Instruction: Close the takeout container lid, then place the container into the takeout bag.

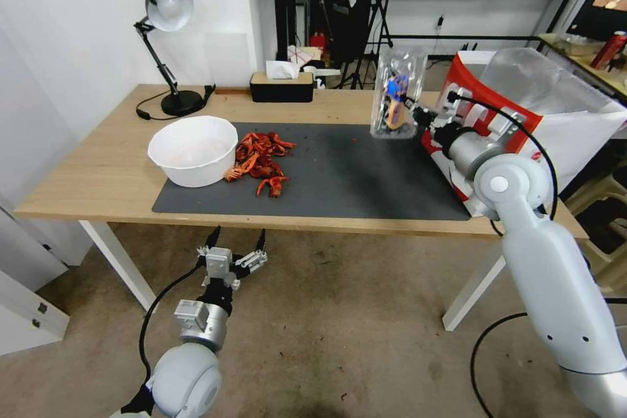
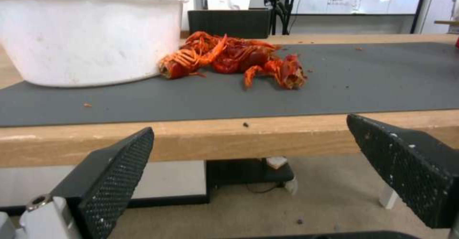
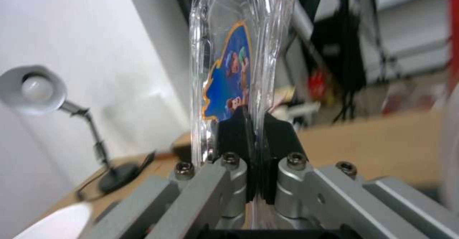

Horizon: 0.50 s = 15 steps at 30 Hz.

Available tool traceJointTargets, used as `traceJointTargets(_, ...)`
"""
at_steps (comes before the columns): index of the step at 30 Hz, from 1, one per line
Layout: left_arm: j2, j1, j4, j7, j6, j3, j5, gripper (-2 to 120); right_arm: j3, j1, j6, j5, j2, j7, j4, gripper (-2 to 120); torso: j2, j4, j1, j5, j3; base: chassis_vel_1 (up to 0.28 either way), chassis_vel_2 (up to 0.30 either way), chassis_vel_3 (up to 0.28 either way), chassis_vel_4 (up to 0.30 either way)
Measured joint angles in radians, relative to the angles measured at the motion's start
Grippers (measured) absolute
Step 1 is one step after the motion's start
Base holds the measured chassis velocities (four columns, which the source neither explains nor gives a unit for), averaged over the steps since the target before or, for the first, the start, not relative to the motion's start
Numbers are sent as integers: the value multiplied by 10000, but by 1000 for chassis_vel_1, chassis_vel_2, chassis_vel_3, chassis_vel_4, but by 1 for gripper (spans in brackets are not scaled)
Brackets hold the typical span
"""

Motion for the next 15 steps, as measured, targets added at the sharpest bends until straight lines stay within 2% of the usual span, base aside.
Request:
traceJointTargets(1, 0, 0, 0, 0, 0, 0, 0, 100, 0, 0, 0, 0, 0, 0, 0, 0, 0, 0, 0, 0, 0, 0, 0, 0, 0)
traceJointTargets(4, -54, 75, 22, 1, -47, -33, 16, 100, 51, 250, 813, -656, -246, 266, 82, 0, 0, 1, 0, 0, 0, 0, 0, 0, 0)
traceJointTargets(9, -74, 97, 46, 12, -79, -36, 32, 100, 255, 556, 1395, -1295, -520, 790, 78, 0, 0, 0, 0, -1, 0, 0, 0, 0, 0)
traceJointTargets(12, -78, 104, 63, 21, -103, -36, 34, 100, 499, 820, 1808, -2048, -837, 1556, -58, 0, 0, 0, 1, -1, 0, 0, 0, 0, 0)
traceJointTargets(15, -84, 117, 63, 23, -110, -29, 34, 100, 646, 892, 1820, -2690, -1043, 2122, -183, 0, 0, 0, 1, 0, 0, 0, 0, 0, 0)
